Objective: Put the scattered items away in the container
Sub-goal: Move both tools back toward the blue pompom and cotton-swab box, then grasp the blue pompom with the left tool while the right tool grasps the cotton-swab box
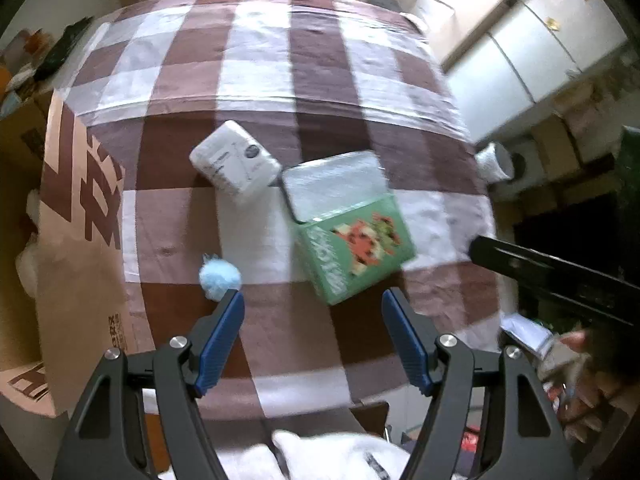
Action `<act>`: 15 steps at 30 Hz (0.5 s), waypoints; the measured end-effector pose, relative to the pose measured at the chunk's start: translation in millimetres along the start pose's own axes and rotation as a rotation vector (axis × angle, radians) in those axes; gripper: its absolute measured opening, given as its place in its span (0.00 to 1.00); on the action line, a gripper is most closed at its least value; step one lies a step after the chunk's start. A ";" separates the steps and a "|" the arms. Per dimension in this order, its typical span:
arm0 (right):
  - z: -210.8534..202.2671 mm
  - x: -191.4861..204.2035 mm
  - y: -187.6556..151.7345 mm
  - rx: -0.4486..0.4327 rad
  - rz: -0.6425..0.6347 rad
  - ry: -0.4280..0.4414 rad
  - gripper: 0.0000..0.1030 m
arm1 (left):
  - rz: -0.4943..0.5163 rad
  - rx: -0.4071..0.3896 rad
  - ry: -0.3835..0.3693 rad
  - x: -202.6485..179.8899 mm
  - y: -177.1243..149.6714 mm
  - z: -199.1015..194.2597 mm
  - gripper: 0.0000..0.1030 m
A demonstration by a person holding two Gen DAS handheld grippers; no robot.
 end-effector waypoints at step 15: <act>51.9 98.5 64.2 -0.030 -0.336 0.096 0.55 | -0.185 -0.016 0.093 93.3 -15.2 75.4 0.70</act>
Point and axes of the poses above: each gripper's, at about its wrist camera, not at the fingertips, and z roughly the way its jaws point, x to its left, y to its top, the point moved 3 cm from there along z, roughly the way its jaws point, and after that the axes turned 13 degrees about -y, right-handed, at the moved point
